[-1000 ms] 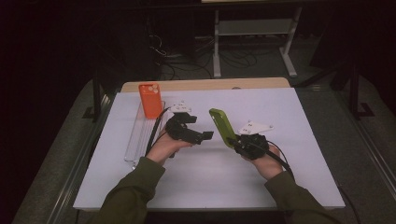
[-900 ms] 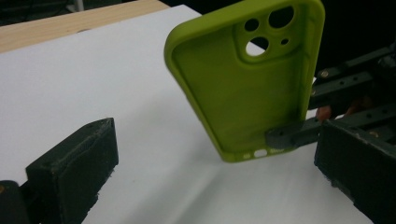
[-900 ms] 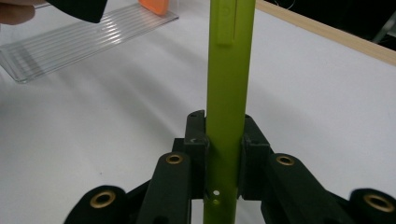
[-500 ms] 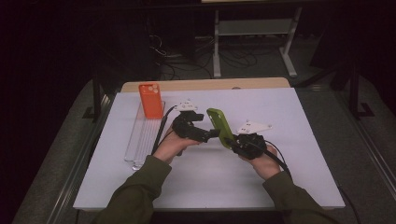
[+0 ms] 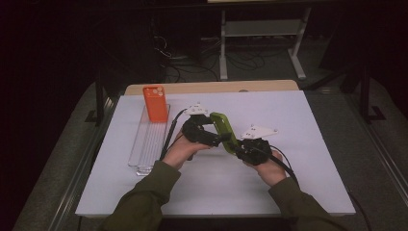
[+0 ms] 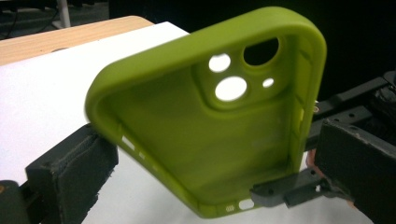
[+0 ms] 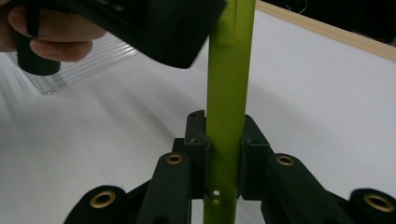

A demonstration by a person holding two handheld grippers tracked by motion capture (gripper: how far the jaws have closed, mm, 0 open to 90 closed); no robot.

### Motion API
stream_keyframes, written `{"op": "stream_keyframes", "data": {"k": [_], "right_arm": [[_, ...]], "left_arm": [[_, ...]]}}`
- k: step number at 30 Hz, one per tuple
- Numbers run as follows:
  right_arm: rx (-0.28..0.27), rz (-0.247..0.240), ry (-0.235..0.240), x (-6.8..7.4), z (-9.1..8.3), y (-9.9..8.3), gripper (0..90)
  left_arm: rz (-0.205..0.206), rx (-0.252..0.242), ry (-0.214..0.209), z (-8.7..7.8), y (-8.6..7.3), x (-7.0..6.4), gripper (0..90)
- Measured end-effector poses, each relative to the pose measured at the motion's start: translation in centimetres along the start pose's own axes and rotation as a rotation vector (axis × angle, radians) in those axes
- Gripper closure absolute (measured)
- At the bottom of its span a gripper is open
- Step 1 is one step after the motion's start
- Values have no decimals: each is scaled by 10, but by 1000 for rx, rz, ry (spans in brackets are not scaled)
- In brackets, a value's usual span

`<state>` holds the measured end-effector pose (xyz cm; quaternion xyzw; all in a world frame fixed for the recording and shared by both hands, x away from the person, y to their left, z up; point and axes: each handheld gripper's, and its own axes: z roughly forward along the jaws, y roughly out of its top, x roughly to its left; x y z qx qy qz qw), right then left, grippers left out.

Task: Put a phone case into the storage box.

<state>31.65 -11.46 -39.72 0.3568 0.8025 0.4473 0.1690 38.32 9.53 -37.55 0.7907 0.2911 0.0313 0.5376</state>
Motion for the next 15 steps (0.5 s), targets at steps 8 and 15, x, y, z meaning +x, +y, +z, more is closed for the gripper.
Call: {"op": "stream_keyframes", "data": {"k": [8,15], "right_arm": [[1,-10,5,5,2,0,763],[7,-22,1,7,4,-1,762]], "left_arm": [[-19,-10,-7,4,-2,-2,0],[-31,-11,-14,4,-2,-1,0]]}}
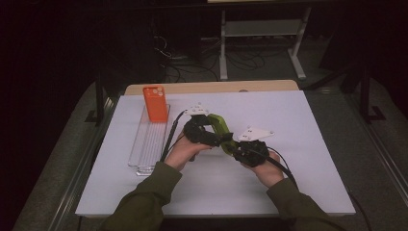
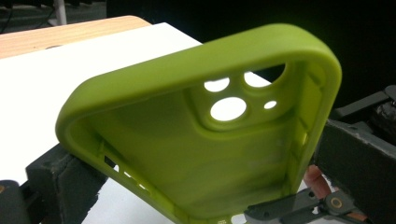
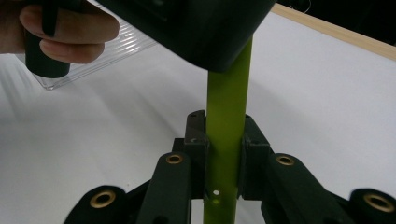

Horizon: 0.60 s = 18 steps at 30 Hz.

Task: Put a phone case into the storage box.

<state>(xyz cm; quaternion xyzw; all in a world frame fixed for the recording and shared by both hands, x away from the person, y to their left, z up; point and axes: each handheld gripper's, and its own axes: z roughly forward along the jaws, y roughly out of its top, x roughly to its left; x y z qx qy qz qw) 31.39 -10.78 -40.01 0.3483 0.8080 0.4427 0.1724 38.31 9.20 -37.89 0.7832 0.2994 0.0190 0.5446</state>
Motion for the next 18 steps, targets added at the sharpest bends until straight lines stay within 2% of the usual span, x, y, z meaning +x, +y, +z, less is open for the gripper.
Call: {"op": "stream_keyframes", "data": {"k": [1,2,4,5,18], "right_arm": [[5,-24,-9,-1,1,0,762],[1,-13,-5,0,1,0,762],[5,-30,-12,-1,2,-1,762],[0,-5,-4,1,3,-1,762],[27,-9,-10,4,6,-3,763]], "left_arm": [[3,2,3,0,0,0,0],[2,3,6,0,0,0,0],[-3,0,6,0,-1,0,0],[-4,4,7,0,-1,0,1],[-26,-8,7,-3,0,1,73]]}}
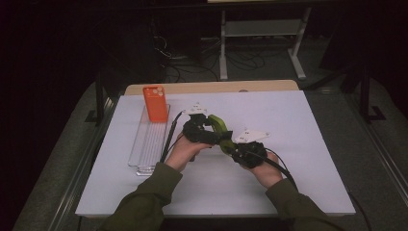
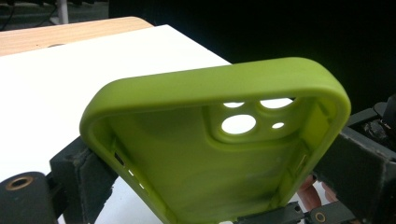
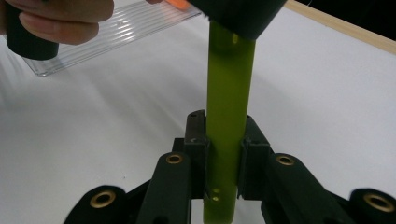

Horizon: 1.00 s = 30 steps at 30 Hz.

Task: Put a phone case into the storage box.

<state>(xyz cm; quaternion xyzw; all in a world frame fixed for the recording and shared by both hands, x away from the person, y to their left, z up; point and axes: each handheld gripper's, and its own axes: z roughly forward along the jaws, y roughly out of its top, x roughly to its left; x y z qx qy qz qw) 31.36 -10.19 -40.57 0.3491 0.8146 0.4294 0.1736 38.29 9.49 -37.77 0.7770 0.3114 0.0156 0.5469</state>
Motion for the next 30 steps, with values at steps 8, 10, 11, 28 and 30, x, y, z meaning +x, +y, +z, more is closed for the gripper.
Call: {"op": "stream_keyframes", "data": {"k": [8,10,11,28,30], "right_arm": [[3,-17,-10,0,1,-1,762],[6,-26,-14,0,1,-1,761],[9,-30,-15,0,1,-1,760],[-17,0,10,-13,-10,-3,429],[-2,5,9,-15,-11,-4,367]], "left_arm": [[2,-4,1,-2,0,0,123],[-3,1,1,-2,0,1,128],[-4,2,0,-1,0,1,130],[44,4,47,-7,2,1,142],[52,5,50,-9,4,2,142]]}}
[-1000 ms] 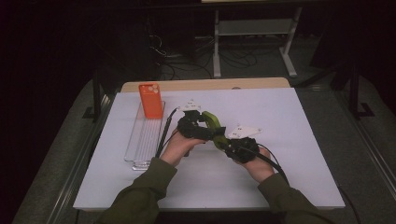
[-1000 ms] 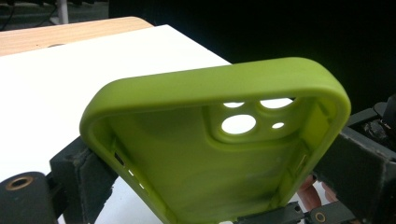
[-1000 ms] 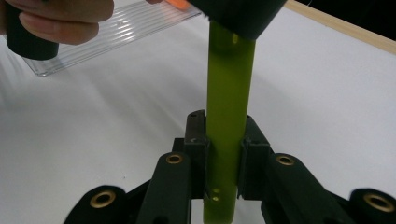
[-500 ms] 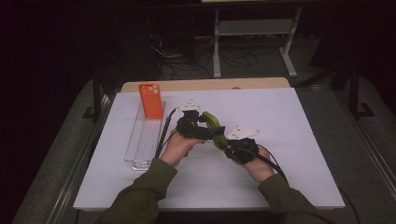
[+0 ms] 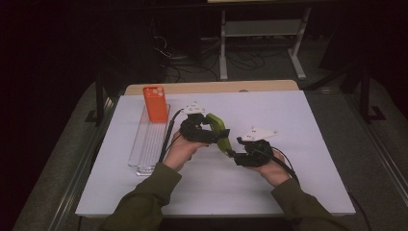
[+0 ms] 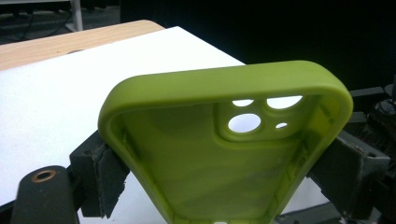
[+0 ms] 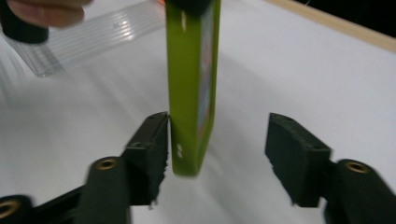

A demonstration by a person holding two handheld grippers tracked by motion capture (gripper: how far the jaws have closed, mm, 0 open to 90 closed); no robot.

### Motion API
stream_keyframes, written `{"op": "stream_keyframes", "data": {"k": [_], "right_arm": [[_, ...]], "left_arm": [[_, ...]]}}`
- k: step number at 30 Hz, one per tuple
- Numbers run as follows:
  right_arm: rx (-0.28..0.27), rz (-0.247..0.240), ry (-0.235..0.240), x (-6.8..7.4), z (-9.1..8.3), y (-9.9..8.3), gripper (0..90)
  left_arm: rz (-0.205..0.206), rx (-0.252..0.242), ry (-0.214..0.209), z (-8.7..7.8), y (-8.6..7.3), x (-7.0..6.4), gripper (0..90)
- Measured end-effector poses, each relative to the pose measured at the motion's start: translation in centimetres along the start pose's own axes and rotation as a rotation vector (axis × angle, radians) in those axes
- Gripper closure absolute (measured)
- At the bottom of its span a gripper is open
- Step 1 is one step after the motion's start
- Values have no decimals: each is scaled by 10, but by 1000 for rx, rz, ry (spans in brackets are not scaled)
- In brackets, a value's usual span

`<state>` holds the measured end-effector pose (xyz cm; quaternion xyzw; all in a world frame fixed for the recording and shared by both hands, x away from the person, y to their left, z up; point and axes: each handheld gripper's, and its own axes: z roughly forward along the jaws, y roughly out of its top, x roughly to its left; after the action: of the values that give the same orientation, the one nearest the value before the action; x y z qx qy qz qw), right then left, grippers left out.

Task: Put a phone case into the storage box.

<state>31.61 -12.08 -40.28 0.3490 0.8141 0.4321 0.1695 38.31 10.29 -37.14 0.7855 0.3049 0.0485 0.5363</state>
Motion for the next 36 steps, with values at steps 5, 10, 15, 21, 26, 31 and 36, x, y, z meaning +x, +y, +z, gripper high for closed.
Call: {"op": "stream_keyframes", "data": {"k": [5,10,15,21,26,31,36], "right_arm": [[50,-15,-4,-3,-3,-8,221],[58,5,-21,-7,-5,-17,131],[60,-32,-34,-9,-8,-26,69],[68,-31,-31,-13,-13,-34,18],[72,-19,-38,-16,-17,-40,18],[70,-4,-50,-20,-20,-44,18],[84,-44,-64,-25,-19,-45,18]], "left_arm": [[-6,1,17,-7,7,1,142],[5,-6,34,-15,15,4,142],[2,-10,60,-25,24,10,142],[20,-21,104,-41,38,17,142],[30,-21,148,-54,48,24,143],[32,-31,209,-68,57,35,143],[17,-47,272,-82,64,46,143]]}}
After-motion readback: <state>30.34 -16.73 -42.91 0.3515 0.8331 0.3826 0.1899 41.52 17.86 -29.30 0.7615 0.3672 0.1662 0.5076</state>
